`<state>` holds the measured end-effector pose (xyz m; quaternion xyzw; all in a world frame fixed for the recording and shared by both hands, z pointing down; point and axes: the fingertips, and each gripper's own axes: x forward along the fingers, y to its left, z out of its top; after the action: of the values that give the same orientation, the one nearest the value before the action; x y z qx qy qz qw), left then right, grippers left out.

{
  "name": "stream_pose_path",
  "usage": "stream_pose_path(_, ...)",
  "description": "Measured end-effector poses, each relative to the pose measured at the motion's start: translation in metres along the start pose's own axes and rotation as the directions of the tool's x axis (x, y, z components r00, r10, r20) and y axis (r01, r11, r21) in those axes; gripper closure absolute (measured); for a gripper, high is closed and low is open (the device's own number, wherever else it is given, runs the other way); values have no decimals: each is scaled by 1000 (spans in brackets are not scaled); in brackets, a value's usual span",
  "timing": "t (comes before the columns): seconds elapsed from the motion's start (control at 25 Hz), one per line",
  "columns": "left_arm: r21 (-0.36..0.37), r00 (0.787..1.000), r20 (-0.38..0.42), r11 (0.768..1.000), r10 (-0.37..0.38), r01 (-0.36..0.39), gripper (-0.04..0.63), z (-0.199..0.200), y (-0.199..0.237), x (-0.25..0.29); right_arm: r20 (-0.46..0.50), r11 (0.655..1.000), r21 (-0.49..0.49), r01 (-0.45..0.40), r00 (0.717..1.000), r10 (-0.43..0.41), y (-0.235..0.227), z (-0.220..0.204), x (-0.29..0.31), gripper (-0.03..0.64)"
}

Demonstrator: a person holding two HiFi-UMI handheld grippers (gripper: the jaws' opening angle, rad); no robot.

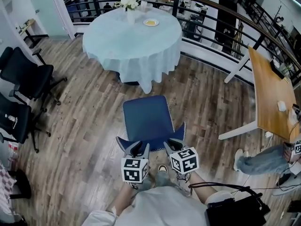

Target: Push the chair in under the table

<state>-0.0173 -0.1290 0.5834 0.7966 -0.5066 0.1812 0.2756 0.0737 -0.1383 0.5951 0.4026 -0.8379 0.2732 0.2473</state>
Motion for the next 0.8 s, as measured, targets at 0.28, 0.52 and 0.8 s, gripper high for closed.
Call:
stream_pose_path(0.28,156,979,-179,980,-95,124,359,-29,-13,6,-134,968,-139,-208,973,189,15,-16,10,411)
stream_pose_path(0.52,346,942,-325,918,-79,196,305,-50,-9,9,-299,890,-328,-317,928,221,13,-31,12,368)
stream_pose_path(0.8,428,897,-438,867,-49,256,305,-70,1,27,-480,756,-501,-420,862,161,5,-54,23,371)
